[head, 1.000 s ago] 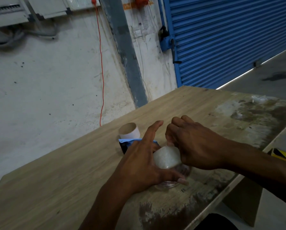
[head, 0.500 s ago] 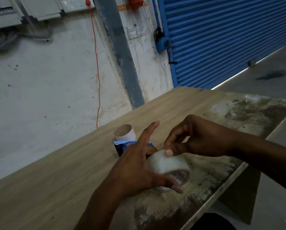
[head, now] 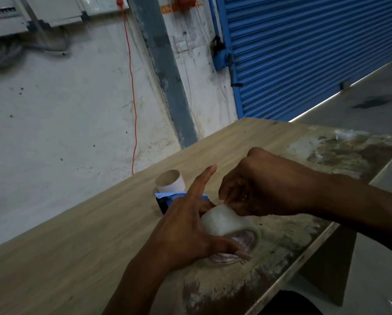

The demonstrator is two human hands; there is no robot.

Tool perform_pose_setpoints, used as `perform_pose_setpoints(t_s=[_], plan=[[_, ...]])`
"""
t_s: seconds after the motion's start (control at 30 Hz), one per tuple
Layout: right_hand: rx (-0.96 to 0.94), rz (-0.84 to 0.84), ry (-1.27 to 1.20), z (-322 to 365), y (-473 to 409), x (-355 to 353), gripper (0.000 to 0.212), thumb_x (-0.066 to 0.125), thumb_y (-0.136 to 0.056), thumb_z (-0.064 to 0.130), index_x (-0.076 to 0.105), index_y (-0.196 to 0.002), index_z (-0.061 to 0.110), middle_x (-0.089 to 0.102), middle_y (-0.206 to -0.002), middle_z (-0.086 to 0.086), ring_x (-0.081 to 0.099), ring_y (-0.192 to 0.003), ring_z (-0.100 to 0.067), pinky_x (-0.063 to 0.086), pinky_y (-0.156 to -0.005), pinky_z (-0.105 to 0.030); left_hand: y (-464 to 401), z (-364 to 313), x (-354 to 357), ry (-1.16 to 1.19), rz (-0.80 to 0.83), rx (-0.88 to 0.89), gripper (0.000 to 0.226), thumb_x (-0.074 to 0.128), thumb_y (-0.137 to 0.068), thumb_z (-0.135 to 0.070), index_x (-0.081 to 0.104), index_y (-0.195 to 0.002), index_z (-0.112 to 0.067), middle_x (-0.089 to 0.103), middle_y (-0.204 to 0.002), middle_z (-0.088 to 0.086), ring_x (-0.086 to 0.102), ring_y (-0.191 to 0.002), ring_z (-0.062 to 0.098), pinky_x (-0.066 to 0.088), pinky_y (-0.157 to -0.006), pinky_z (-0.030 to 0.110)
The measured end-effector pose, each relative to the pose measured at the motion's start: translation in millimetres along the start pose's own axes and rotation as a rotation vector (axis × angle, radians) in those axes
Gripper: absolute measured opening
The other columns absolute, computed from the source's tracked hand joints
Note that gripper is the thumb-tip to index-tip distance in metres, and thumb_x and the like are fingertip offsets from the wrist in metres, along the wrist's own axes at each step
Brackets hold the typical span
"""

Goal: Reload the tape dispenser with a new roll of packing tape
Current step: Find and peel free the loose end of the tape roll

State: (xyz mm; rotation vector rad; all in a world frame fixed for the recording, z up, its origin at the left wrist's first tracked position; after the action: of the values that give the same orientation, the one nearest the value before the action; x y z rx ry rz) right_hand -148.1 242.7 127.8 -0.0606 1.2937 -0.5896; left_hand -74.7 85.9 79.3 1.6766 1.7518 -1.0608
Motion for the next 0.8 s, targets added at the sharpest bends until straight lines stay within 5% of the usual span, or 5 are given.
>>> perform_pose_setpoints(t_s=[0.4, 0.5, 0.67, 0.8], plan=[[0.162, -0.106, -0.107, -10, -5, 3, 0.030, 0.091, -0.070, 0.012, 0.077, -0.096, 0.019, 0.076, -0.074, 0.009, 0.069, -0.065, 0.004, 0.047, -0.056, -0.006, -1, 2, 0, -0.045, -0.105, 0.004, 0.125, 0.091, -0.052, -0.067, 0.014, -0.150, -0.065, 0.071, -0.099, -0.026, 0.066, -0.098, -0.004, 0.057, -0.090, 0.037], [0.186, -0.201, -0.096, -9, -4, 8, 0.032, 0.092, -0.068, 0.016, 0.078, -0.097, 0.021, 0.076, -0.076, 0.011, 0.070, -0.067, 0.002, 0.053, -0.063, -0.010, -1, 2, -1, -0.062, -0.139, -0.018, 0.122, 0.088, -0.054, -0.072, 0.014, -0.150, -0.064, 0.067, -0.103, -0.027, 0.064, -0.101, -0.005, 0.055, -0.094, 0.035], [0.131, -0.084, -0.321, -15, -3, 4, 0.023, 0.085, -0.081, 0.014, 0.079, -0.103, 0.020, 0.078, -0.092, 0.010, 0.074, -0.082, 0.000, 0.064, -0.074, -0.030, -1, 10, -4, -0.035, -0.092, -0.048, 0.134, 0.089, -0.050, -0.071, 0.001, -0.151, -0.066, 0.074, -0.095, -0.021, 0.067, -0.092, -0.002, 0.057, -0.087, 0.036], [0.111, -0.032, -0.449, -18, -3, 1, 0.029, 0.083, -0.083, 0.020, 0.078, -0.112, 0.019, 0.080, -0.097, 0.010, 0.075, -0.090, -0.001, 0.060, -0.081, -0.023, 0, 8, -4, -0.017, -0.070, -0.033, 0.139, 0.090, -0.050, -0.069, -0.004, -0.152, -0.065, 0.075, -0.093, -0.021, 0.067, -0.090, -0.005, 0.056, -0.087, 0.030]])
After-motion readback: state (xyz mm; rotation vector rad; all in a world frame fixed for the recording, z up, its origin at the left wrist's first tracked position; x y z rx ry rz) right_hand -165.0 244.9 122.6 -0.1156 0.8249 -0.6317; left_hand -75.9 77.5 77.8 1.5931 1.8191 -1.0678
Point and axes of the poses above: each hand's wrist, its own y-axis away from the middle knuckle, its own x-axis out of the palm, z = x × y, the point moved 4 cm from there along -y, towards the middle knuckle
